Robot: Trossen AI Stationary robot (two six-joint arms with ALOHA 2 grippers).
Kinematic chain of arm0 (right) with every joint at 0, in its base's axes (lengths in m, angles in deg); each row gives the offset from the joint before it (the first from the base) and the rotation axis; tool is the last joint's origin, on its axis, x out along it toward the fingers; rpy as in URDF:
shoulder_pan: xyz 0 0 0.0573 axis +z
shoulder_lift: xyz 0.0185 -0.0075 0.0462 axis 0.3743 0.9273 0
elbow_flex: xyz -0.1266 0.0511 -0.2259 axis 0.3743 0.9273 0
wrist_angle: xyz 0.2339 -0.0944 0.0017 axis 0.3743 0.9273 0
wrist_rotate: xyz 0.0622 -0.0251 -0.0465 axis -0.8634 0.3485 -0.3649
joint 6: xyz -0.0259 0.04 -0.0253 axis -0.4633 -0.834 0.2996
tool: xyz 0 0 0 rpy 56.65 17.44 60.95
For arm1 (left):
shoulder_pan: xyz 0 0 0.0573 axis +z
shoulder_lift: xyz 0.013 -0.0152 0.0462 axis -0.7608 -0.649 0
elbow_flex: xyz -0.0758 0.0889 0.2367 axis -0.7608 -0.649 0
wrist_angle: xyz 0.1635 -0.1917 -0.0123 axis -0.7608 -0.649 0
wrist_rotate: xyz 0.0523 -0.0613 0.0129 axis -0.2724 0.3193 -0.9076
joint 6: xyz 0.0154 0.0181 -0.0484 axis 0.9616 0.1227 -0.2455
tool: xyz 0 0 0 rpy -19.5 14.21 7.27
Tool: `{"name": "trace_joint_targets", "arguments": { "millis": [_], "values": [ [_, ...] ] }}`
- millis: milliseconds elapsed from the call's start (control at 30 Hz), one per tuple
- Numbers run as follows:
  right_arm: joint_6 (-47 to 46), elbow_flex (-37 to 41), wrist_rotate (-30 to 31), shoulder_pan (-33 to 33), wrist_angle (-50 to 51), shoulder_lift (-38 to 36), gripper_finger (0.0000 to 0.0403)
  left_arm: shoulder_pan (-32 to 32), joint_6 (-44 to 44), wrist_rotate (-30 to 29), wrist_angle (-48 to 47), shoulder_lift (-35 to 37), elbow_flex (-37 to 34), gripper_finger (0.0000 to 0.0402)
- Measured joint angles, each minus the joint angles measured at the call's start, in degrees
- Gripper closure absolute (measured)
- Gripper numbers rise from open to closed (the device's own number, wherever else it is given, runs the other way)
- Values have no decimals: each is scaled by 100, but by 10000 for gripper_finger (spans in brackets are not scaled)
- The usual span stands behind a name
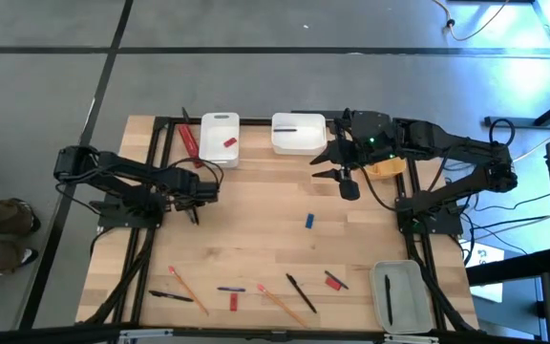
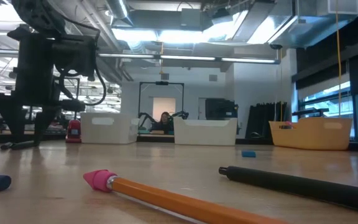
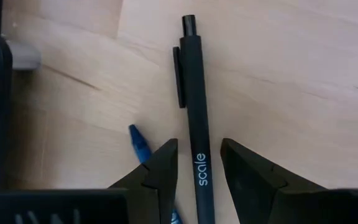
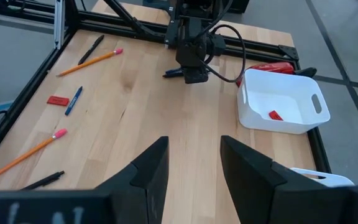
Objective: Sort crayons/erasers/pens/pencils in bins
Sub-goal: Put the black pen into the gray bin
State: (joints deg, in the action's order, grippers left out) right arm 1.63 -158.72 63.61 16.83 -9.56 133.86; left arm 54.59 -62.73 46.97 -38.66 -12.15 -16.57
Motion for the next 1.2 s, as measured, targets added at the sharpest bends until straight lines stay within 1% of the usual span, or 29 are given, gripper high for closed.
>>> {"name": "trace_joint_targets", "arguments": {
  "millis": [500, 833, 933, 1200],
  "values": [
    [-2, 2, 0, 0, 2, 0, 256, 0, 105, -77, -45, -16, 42, 280],
    [-2, 2, 2, 0, 2, 0, 256, 0, 471, -83, -58, -17, 42, 283],
    [-4, 2, 2, 0, 2, 0, 256, 0, 593, -83, -43, -19, 44, 300],
    [-4, 2, 2, 0, 2, 0, 256, 0, 675, -81, -25, -19, 46, 381]
  ]
}}
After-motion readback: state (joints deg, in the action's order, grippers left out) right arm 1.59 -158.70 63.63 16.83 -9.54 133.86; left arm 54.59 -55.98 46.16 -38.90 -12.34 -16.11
